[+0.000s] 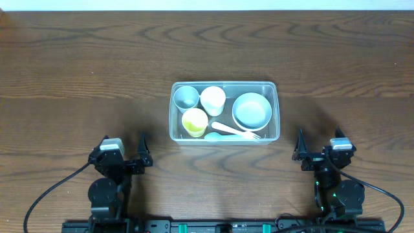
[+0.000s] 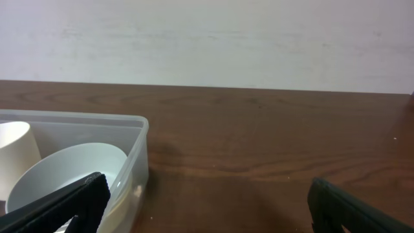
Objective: Pack container
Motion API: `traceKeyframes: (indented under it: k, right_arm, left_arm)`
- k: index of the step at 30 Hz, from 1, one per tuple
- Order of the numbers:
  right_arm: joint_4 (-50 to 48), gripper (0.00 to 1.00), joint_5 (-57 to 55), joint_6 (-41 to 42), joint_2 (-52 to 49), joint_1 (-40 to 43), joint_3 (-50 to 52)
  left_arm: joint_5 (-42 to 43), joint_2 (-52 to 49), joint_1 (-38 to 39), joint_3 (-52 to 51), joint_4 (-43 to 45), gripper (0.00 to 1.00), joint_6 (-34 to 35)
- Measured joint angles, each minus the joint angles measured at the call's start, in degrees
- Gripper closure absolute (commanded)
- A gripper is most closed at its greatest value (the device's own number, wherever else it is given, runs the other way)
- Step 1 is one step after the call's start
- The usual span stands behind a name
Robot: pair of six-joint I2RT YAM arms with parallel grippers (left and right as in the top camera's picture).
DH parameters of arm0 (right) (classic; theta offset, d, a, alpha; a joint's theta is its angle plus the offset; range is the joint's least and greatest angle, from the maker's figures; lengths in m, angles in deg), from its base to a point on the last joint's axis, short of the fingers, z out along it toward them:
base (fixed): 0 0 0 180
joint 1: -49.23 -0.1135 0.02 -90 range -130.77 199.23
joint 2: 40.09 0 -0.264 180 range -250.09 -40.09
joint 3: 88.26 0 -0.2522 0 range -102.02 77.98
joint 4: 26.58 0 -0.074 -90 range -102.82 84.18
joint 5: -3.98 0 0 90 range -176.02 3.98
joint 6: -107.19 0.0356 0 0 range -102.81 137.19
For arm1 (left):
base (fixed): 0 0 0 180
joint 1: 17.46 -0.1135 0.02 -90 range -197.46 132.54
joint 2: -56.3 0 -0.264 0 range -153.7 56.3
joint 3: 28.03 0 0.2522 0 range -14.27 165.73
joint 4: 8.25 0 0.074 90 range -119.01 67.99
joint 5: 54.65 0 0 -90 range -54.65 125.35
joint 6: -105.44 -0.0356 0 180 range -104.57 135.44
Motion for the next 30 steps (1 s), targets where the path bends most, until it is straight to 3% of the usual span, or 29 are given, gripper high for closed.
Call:
traceKeyframes:
  k: [13,30]
  right_arm:
    - [-0.02,0.01,0.00,0.00,0.00,0.00,0.00]
    - [-0.02,0.01,0.00,0.02,0.00,0.00,0.00]
  left_arm:
    - [-1.05,0.11,0.00,-2.86,7.76,0.02,-0.44]
    - [-1.27,0.11,-0.02,-2.93,7.30,0.02,-0.63]
